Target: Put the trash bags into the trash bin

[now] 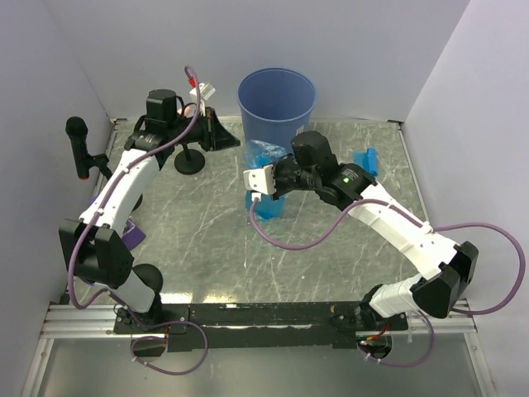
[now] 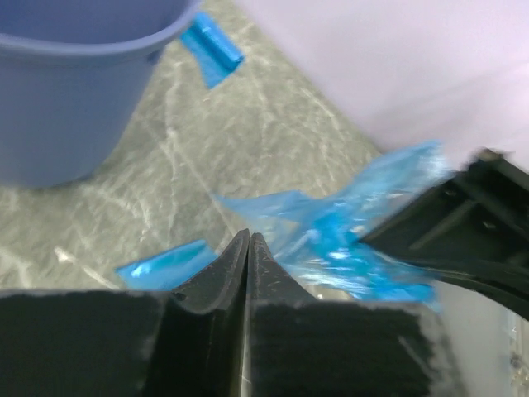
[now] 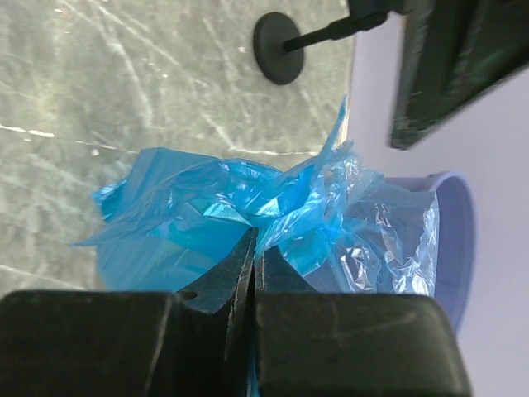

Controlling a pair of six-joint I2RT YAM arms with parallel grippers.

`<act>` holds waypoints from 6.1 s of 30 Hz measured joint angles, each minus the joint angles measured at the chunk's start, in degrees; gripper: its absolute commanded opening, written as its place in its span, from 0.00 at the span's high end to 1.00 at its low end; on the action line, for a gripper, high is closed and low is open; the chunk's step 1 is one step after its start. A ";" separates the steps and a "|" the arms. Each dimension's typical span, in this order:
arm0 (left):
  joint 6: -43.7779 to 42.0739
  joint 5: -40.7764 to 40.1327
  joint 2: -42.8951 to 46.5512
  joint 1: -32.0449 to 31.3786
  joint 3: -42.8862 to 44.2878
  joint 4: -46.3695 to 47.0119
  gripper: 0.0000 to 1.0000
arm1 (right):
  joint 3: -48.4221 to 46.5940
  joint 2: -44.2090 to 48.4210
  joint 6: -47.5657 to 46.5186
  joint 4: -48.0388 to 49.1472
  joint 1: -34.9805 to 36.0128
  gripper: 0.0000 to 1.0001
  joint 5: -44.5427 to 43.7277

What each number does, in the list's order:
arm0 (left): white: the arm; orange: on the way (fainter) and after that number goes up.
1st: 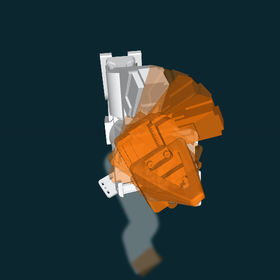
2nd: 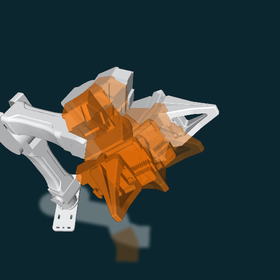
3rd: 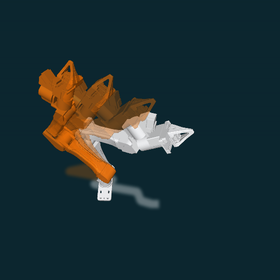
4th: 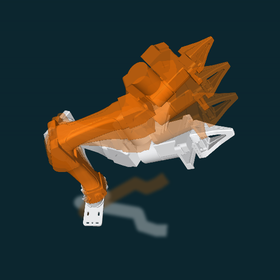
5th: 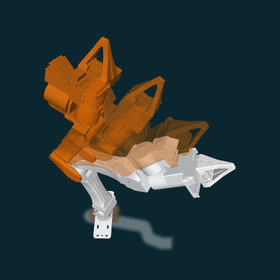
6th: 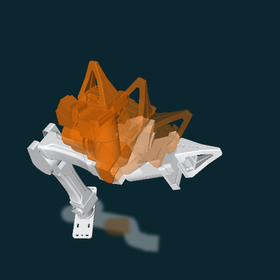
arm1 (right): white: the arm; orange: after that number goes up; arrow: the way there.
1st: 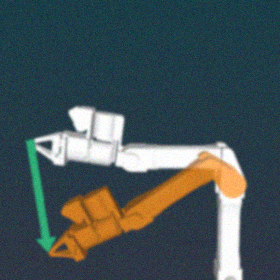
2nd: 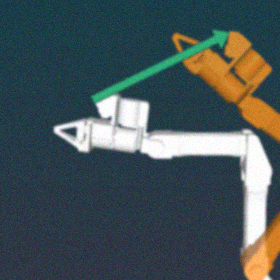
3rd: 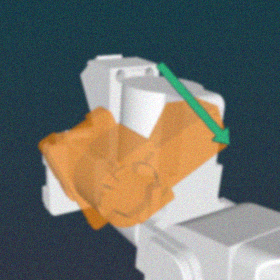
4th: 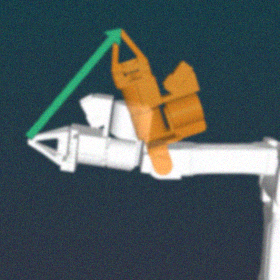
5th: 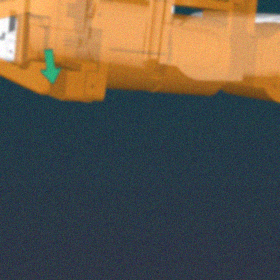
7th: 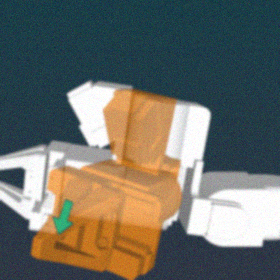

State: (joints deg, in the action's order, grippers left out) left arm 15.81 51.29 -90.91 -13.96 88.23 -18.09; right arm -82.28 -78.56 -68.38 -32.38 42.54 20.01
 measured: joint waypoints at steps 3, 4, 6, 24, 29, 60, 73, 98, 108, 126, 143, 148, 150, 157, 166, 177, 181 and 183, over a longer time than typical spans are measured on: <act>0.44 3.06 0.20 0.00 -0.26 2.19 0.58 | 0.31 0.02 2.05 -0.42 -0.52 1.00 1.16; -0.39 3.82 0.79 0.00 -0.87 2.95 0.53 | 0.02 0.02 3.26 -0.85 -1.20 1.00 2.62; -5.84 4.46 2.97 0.00 -2.38 2.23 0.45 | -1.20 0.02 5.99 -2.23 -3.28 1.00 6.25; -50.84 3.50 20.65 -5.09 -14.86 9.57 0.33 | -12.90 -0.02 25.44 -6.75 -11.76 1.00 33.57; -53.66 4.13 17.18 -7.28 -11.93 8.13 0.43 | -12.90 -0.02 27.06 -6.10 -11.85 1.00 34.64; -58.99 -7.17 23.89 -13.51 -17.57 16.46 0.78 | -11.82 -0.81 29.59 -3.63 -12.39 1.00 33.83; -63.19 1.16 17.94 -13.51 -10.23 4.13 0.83 | -11.82 -1.44 29.79 -3.56 -12.46 1.00 33.79; -71.97 3.76 11.91 -5.33 2.47 -14.51 0.99 | -11.89 -1.16 24.70 -9.22 -22.34 1.00 34.49; -73.79 4.81 8.00 -2.67 7.15 -15.47 0.66 | -11.89 0.07 21.73 -9.68 -23.67 1.00 33.44; -74.07 12.46 -0.96 -8.11 27.52 -34.05 0.76 | -17.11 -1.88 13.75 -10.78 -17.00 1.00 27.76; -72.39 12.02 -2.99 -7.80 23.17 -43.08 0.49 | -18.67 -3.58 14.27 -7.37 -13.99 1.00 22.77; -59.12 17.84 -4.66 -6.91 23.08 -33.35 0.61 | -18.67 -3.61 12.81 -7.41 -13.42 1.00 21.51; -53.62 20.55 -5.14 -6.36 23.08 -29.73 0.63 | -18.67 -3.61 12.74 -7.39 -13.35 1.00 20.92; -37.27 27.78 -7.63 -4.66 22.80 -19.91 0.74 | -18.67 -3.85 12.79 -7.06 -12.66 1.00 18.97; 13.25 32.26 -8.33 -4.15 5.22 31.50 0.59 | -18.67 -4.57 13.05 -5.86 -12.52 1.00 16.59; 25.09 33.38 -7.93 -4.52 4.92 45.35 0.55 | -18.64 -4.87 13.16 -5.18 -11.93 1.00 14.78; 25.64 33.42 -7.93 -4.96 4.92 45.70 0.60 | -18.64 -4.87 13.42 -4.42 -11.91 1.00 14.43; 25.64 33.44 -7.93 -5.01 4.92 45.70 0.64 | -18.64 -4.87 13.49 -4.33 -11.89 1.00 14.43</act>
State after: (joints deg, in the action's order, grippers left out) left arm 41.45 84.73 -98.85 -18.96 93.14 27.62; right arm -100.92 -83.44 -54.89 -36.71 30.65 34.44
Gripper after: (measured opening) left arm 0.402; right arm 0.008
